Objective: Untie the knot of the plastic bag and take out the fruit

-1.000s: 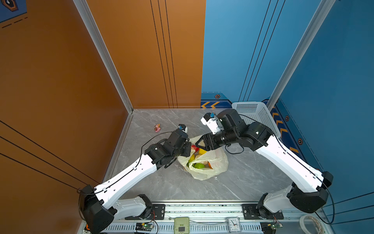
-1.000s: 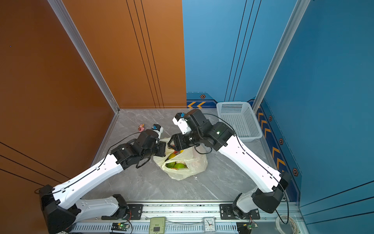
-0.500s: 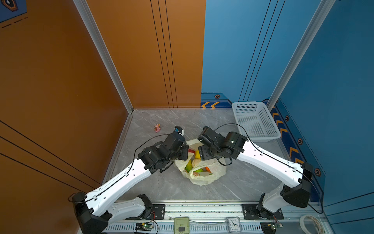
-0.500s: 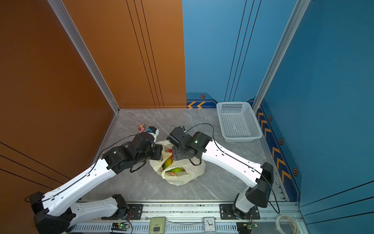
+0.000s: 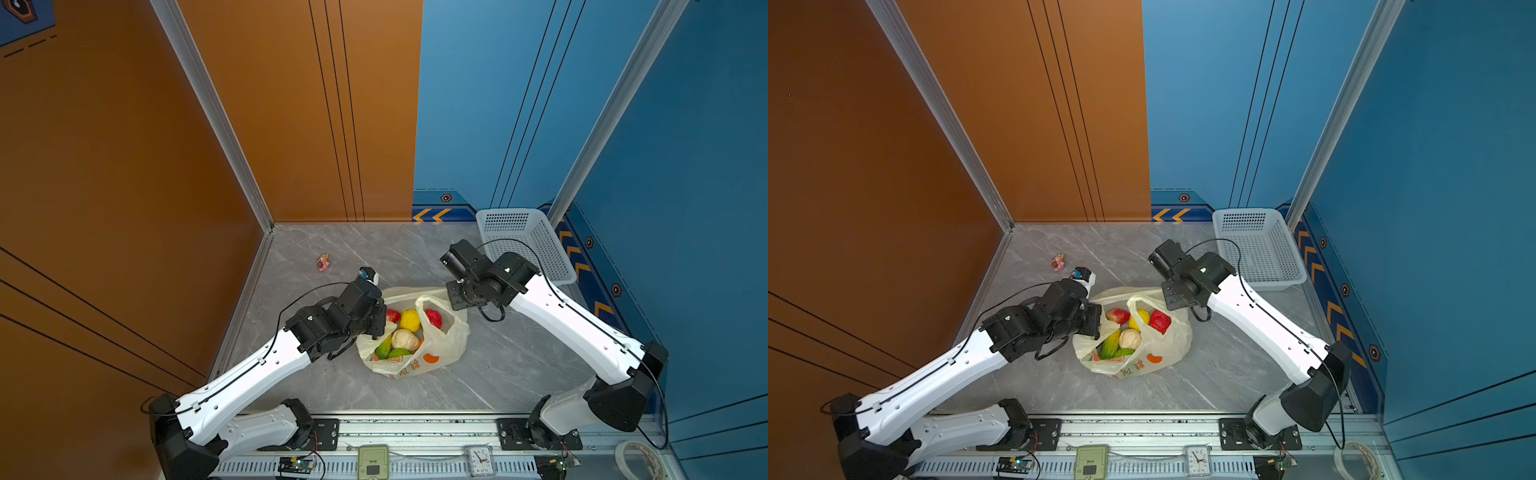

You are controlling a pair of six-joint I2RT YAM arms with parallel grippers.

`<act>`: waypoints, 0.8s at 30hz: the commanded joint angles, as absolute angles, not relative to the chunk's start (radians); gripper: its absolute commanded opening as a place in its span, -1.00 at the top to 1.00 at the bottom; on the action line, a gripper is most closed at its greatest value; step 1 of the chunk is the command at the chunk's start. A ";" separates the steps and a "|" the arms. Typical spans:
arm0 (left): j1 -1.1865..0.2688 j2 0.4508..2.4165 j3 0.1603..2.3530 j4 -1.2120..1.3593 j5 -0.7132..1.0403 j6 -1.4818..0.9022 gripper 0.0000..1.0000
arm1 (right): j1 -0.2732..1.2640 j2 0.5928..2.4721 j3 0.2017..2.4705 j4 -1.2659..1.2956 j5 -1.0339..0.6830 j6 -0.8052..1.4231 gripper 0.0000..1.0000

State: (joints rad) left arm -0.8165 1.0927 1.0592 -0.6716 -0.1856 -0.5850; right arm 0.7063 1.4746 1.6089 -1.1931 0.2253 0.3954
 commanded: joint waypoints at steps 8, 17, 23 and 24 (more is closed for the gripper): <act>-0.810 1.156 1.059 -0.601 -0.186 -0.668 1.00 | 0.434 1.461 1.563 -1.130 0.199 0.142 1.00; -0.816 1.204 1.118 -0.589 -0.155 -0.669 1.00 | 0.445 1.407 1.722 -1.254 0.047 0.302 -0.07; -0.804 1.199 1.127 -0.595 -0.147 -0.667 1.00 | 0.658 1.283 1.712 -1.373 0.104 0.485 -0.11; -0.800 1.199 1.125 -0.594 -0.145 -0.668 1.00 | 0.688 1.264 1.703 -1.380 0.116 0.513 -0.11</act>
State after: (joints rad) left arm -0.8150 1.2137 1.0958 -0.5655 -0.1295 -0.6601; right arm 0.6243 1.3121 1.7054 -1.2671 0.0658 0.3786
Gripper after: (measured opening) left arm 0.045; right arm 0.555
